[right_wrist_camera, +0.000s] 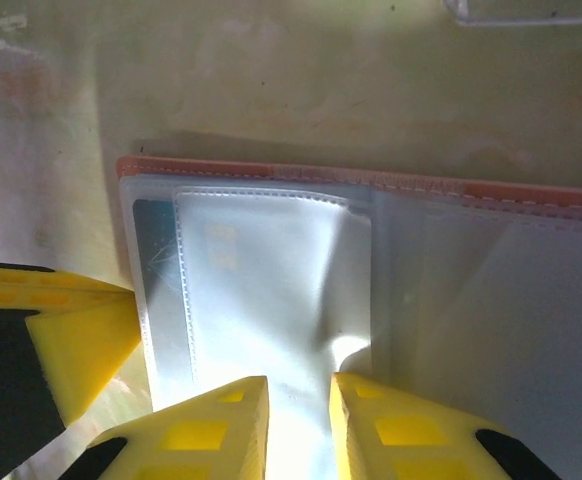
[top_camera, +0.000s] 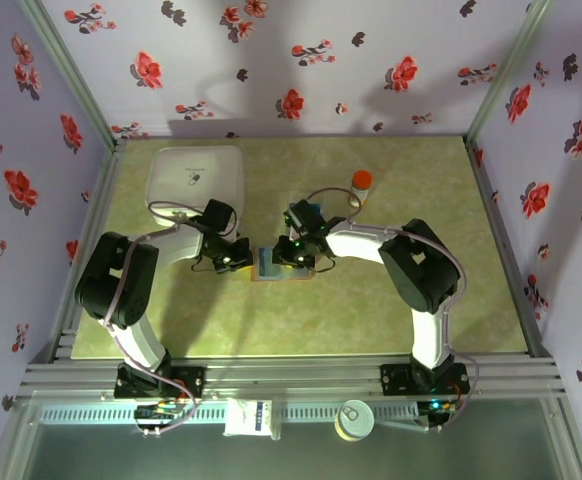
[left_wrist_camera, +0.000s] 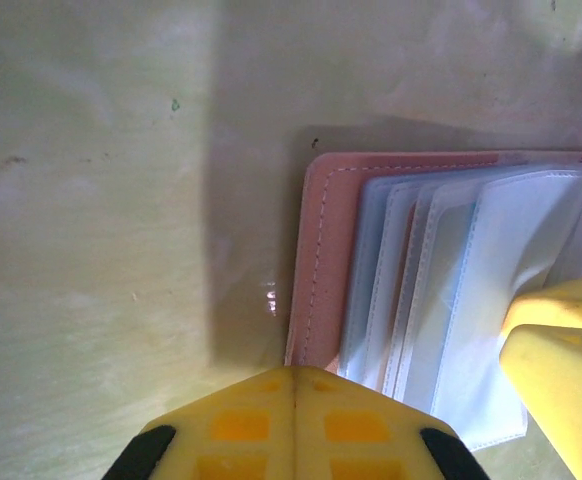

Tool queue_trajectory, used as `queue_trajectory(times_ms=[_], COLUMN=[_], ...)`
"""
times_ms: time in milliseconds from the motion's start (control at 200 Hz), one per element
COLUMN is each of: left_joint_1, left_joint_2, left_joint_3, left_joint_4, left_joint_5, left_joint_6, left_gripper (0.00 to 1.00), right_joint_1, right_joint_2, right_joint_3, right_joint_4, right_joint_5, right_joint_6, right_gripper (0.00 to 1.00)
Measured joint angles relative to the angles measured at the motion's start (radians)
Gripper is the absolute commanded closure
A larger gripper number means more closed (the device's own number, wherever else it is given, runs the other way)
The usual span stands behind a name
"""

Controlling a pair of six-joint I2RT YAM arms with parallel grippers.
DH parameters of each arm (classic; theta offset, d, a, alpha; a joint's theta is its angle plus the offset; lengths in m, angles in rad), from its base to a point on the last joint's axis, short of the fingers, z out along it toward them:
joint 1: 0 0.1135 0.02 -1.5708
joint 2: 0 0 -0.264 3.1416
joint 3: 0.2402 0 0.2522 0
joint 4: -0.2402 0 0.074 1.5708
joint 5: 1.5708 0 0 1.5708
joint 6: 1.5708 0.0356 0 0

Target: Take the credit cards out of the card holder

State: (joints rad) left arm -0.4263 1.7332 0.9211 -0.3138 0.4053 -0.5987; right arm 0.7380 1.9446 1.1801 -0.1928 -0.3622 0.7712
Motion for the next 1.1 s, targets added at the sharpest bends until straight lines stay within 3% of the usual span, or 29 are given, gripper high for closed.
queue_trajectory(times_ms=[280,660,1100], left_joint_1=[0.000,-0.024,-0.073], left_joint_2=[-0.002,-0.084,-0.003], left_joint_3=[0.026,0.075,0.082], left_joint_4=[-0.030,-0.062,-0.006], left_joint_5=[-0.014,-0.024,0.006], left_joint_6=[0.005,-0.010,-0.076], left_gripper=[0.95,0.79,0.68], right_joint_1=[-0.021,-0.047,-0.065], right_joint_2=[-0.010,-0.013,-0.013], right_joint_3=[-0.065,-0.132,-0.188], right_joint_4=[0.104,0.234,0.359], right_joint_5=[-0.053,-0.125,-0.182], right_joint_6=[0.032,0.079,0.138], right_gripper=[0.77,0.77,0.78])
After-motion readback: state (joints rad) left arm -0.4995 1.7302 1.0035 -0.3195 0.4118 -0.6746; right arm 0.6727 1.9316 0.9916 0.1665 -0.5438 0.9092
